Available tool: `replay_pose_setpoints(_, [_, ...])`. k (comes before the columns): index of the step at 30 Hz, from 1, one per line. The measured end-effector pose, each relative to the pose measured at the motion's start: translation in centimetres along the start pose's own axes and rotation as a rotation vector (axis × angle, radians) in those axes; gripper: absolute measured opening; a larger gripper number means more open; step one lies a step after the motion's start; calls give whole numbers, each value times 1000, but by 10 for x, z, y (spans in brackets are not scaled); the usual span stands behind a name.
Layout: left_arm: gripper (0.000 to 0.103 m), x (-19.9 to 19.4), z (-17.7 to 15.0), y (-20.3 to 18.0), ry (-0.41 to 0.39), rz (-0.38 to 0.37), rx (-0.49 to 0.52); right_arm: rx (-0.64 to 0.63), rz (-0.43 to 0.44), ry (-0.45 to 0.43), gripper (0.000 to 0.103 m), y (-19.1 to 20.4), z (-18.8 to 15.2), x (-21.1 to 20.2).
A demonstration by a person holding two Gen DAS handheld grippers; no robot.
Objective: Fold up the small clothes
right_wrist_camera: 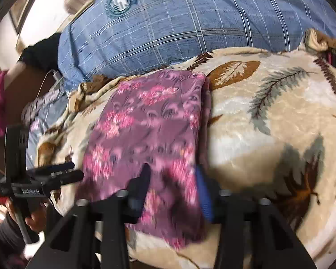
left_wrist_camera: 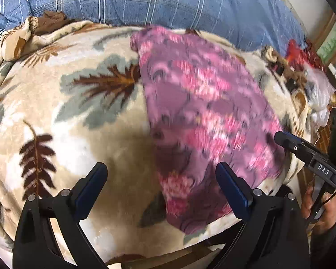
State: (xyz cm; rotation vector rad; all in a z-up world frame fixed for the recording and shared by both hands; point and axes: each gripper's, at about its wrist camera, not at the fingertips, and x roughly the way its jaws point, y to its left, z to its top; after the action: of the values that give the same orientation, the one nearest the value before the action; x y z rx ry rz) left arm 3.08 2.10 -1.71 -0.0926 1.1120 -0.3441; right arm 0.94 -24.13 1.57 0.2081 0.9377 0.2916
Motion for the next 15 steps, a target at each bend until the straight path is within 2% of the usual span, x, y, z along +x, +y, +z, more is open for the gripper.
replay_pose_setpoints(2, [98, 14, -4, 0, 37, 37, 20, -23, -67, 71, 45, -4, -13, 18])
replay_pose_setpoints(3, [98, 16, -7, -1, 29, 49, 30, -34, -103, 108, 45, -7, -19, 27])
replay_pose_setpoints(5, [98, 8, -8, -3, 6, 47, 46, -19, -101, 73, 47, -6, -20, 18])
replay_pose_setpoints(7, [98, -3, -8, -5, -29, 57, 72, -34, -149, 72, 50, -1, -15, 10])
replay_pose_setpoints(8, [98, -8, -8, -6, -54, 79, 85, -52, -182, 68, 53, 1, -14, 6])
replay_pose_setpoints(10, [98, -19, -9, -6, -107, 127, 113, -78, -257, 54, 72, 5, -10, -2])
replay_pose_setpoints(12, [99, -25, -11, -4, -149, 180, 125, -71, -299, 36, 81, 6, -7, -8])
replay_pose_setpoints(15, [99, -26, -11, 3, -168, 250, 116, -47, -353, 42, 89, 5, -1, -10])
